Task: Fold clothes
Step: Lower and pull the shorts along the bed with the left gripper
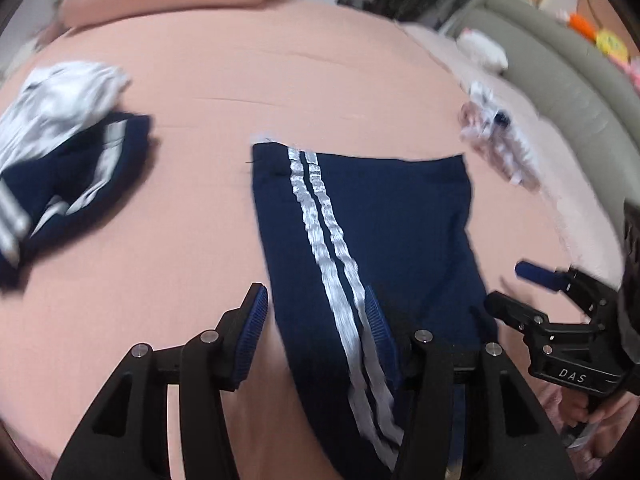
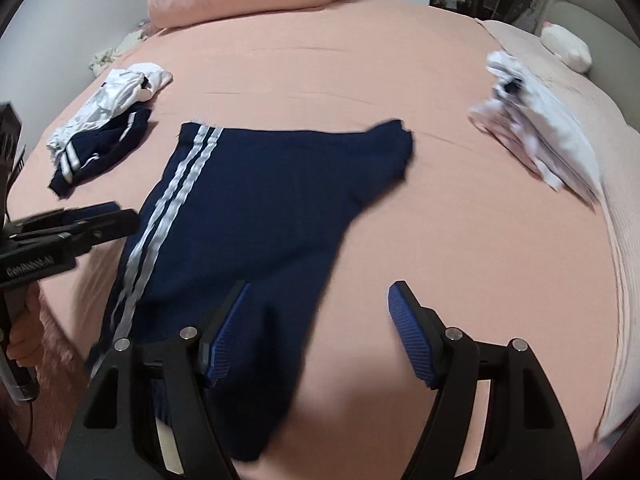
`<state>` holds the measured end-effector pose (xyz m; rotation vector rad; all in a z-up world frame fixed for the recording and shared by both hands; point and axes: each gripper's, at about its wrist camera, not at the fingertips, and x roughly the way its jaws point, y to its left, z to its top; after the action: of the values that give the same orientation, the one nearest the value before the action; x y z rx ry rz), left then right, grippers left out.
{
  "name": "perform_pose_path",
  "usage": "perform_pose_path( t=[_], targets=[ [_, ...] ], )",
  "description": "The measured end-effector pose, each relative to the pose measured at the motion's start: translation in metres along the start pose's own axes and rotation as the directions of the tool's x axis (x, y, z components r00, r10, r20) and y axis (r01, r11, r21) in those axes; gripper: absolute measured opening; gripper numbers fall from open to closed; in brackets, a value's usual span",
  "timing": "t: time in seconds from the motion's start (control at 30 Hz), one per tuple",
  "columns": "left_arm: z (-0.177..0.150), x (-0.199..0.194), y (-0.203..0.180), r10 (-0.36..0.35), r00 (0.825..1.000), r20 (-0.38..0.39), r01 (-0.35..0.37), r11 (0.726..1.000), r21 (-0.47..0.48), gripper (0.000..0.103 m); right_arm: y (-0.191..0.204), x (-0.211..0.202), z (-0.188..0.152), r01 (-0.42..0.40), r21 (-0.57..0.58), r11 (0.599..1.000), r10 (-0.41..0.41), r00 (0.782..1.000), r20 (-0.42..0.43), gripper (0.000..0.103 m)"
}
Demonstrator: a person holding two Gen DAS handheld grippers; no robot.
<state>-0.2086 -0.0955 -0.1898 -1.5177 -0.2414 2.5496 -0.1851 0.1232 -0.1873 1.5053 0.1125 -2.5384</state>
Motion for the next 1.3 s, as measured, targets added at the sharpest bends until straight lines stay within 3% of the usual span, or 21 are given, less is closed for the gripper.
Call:
perform_pose_path(
  t=[0.1, 0.17, 0.23, 0.3, 0.43, 0.5, 0.57, 0.6, 0.7, 1.03, 1.1, 1.2, 1.3],
  targets=[
    [0.008, 0.022, 0.008, 0.095, 0.995, -0.031, -0.094, 0.995, 0.024, 0.055, -0.004, 0.021, 0.005, 0.043, -0.006, 0.999, -0.043, 0.997, -0.068, 0.070],
    [0.013, 0.017, 0.027, 0.084, 0.996, -0.021, -0.085, 0.995, -0.052, 0.055, -0.011, 0.030, 0.004, 0.069, 0.004, 0.998, -0.068, 0.991, -0.119, 0.071],
    [0.023, 0.009, 0.041, 0.064, 0.998, 0.013, -0.062, 0.992, -0.110, 0.053, -0.021, 0.023, 0.008, 0.053, 0.022, 0.998, -0.051, 0.992, -0.116, 0.071],
    [0.034, 0.006, 0.045, 0.000, 0.999, 0.051, 0.006, 0.993, -0.122, 0.053, -0.029, 0.016, 0.016, 0.035, 0.032, 0.999, -0.032, 0.995, -0.090, 0.071],
    [0.056, 0.023, 0.021, -0.018, 0.998, 0.061, 0.016, 1.000, 0.023, 0.053, -0.029, 0.020, 0.044, 0.021, 0.005, 1.000, -0.021, 0.999, -0.036, 0.072],
    [0.062, 0.042, 0.008, 0.018, 0.999, 0.026, -0.020, 0.995, 0.095, 0.053, -0.025, 0.036, 0.055, 0.039, -0.031, 0.999, -0.041, 0.998, -0.054, 0.072],
    [0.065, 0.056, 0.004, 0.086, 0.996, 0.015, -0.087, 0.990, 0.114, 0.053, -0.021, 0.052, 0.067, 0.056, -0.068, 0.996, -0.061, 0.996, -0.071, 0.070],
    [0.065, 0.057, 0.007, 0.082, 0.996, 0.024, -0.084, 0.992, 0.097, 0.055, -0.021, 0.061, 0.070, 0.080, -0.085, 0.993, -0.088, 0.992, -0.092, 0.070],
    [0.069, 0.055, 0.015, 0.112, 0.992, 0.056, -0.115, 0.993, 0.035, 0.055, -0.027, 0.073, 0.081, 0.092, -0.055, 0.994, -0.097, 0.990, -0.103, 0.070],
    [0.073, 0.073, 0.012, 0.114, 0.991, 0.071, -0.116, 0.993, 0.027, 0.062, -0.056, 0.079, 0.102, 0.155, 0.126, 0.980, -0.155, 0.988, -0.008, 0.071],
    [0.074, 0.074, 0.012, 0.125, 0.989, 0.080, -0.127, 0.992, 0.026, 0.065, -0.064, 0.089, 0.105, 0.158, 0.151, 0.976, -0.155, 0.987, -0.030, 0.073],
    [0.075, 0.064, 0.012, 0.102, 0.991, 0.081, -0.101, 0.995, -0.015, 0.066, -0.075, 0.086, 0.109, 0.140, 0.193, 0.971, -0.138, 0.990, -0.022, 0.072],
    [0.073, 0.053, 0.000, 0.051, 0.994, 0.096, -0.053, 0.999, 0.013, 0.066, -0.074, 0.061, 0.106, 0.103, 0.195, 0.975, -0.110, 0.994, 0.025, 0.069]
  ],
)
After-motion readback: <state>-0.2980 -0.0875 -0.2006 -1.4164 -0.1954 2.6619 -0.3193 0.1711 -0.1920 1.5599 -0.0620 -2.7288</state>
